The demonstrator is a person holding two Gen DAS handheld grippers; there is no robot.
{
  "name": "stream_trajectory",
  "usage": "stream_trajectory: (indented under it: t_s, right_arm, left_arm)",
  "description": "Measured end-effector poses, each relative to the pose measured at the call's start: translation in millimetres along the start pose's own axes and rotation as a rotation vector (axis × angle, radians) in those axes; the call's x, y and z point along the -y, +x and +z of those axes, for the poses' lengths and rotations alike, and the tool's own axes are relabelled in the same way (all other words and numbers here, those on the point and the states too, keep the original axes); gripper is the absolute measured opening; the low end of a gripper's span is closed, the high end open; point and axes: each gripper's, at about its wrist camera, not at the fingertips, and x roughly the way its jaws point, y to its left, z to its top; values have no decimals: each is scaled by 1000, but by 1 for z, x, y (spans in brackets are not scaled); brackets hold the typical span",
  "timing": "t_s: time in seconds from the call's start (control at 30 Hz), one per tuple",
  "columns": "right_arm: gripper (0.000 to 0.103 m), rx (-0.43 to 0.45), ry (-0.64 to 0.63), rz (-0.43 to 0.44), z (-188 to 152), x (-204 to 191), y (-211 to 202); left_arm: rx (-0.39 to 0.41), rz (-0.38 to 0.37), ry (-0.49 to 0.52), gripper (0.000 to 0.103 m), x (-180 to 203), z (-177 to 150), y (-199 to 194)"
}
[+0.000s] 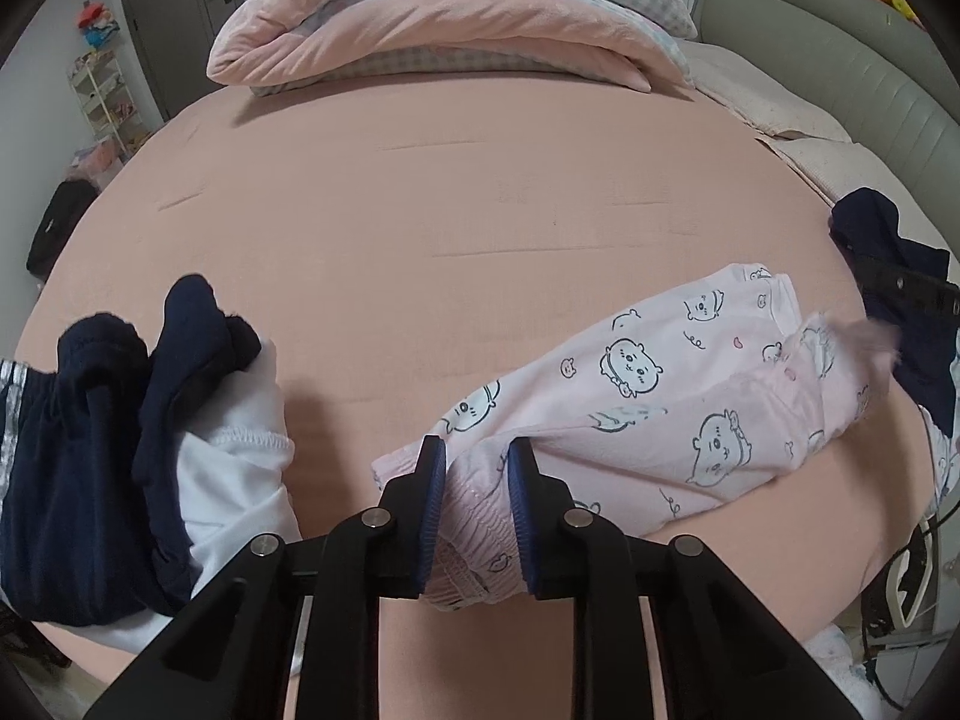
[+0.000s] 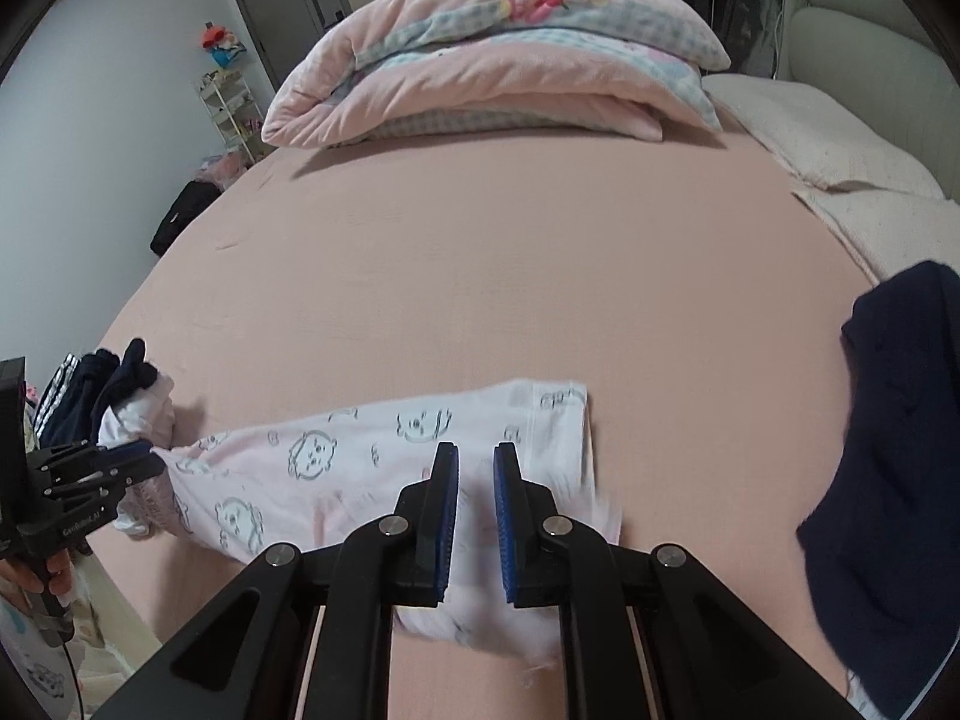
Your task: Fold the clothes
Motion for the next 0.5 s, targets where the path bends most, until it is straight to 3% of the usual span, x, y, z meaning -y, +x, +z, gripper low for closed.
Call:
stream_trajectory:
  t_s: [0.3, 0.33, 0.37, 0.43, 0.5]
  right_arm:
    - [11, -124, -8, -18, -2, -1, 19]
    - [17, -143, 9, -19, -5, 2, 22]
    - [34, -157, 33, -22, -8, 6, 23]
    - [52, -177, 89, -31, -14, 16, 26]
    - [54, -176, 133, -22, -19, 24, 25]
  left_arm:
    - [-23, 16, 17, 19, -1, 4, 8]
    - [-37, -4, 14, 19, -2, 4, 10]
    - [-49, -22, 11, 19, -3, 4, 11]
    - [-70, -35, -9, 19, -6, 4, 12]
    - [-90, -41, -37, 23, -9, 3, 14]
